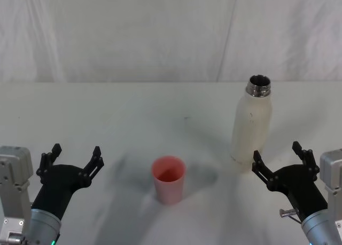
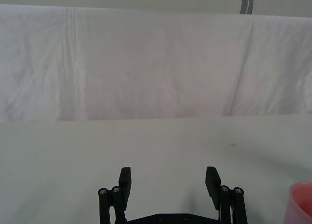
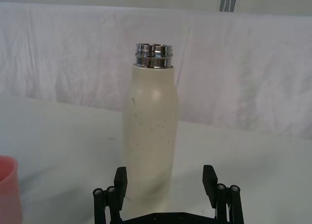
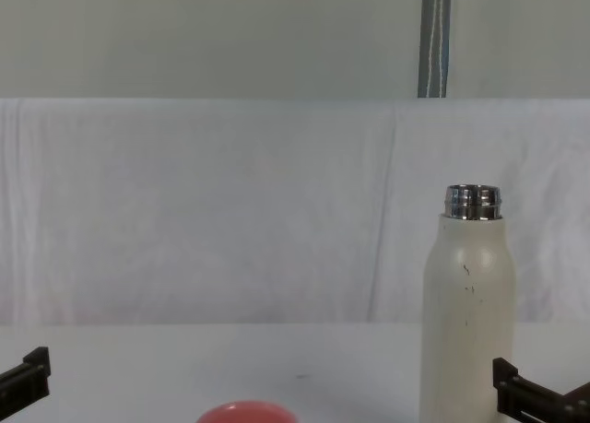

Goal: Grasp the thermos with one hand and pour water into the cup lid.

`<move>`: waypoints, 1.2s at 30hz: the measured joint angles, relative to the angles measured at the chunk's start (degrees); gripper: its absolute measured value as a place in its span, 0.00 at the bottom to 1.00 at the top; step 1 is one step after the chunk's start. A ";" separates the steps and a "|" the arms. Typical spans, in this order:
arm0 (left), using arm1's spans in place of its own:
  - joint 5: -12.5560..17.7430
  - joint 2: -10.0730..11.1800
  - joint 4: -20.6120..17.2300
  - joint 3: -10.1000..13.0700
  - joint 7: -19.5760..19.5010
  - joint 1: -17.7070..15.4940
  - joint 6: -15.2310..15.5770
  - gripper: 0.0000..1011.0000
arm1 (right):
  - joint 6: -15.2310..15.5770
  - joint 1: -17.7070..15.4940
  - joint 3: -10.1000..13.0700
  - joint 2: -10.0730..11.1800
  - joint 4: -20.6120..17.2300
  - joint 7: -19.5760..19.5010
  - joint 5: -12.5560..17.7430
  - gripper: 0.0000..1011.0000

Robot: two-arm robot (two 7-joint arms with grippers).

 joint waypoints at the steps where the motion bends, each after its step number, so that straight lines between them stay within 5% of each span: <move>1: 0.00 0.00 0.00 0.00 0.00 0.00 0.00 0.99 | 0.00 0.00 0.00 0.00 0.00 0.00 0.00 0.99; 36: 0.00 0.00 0.00 0.00 0.00 0.00 0.00 0.99 | 0.00 0.00 0.00 0.00 0.00 0.00 0.00 0.99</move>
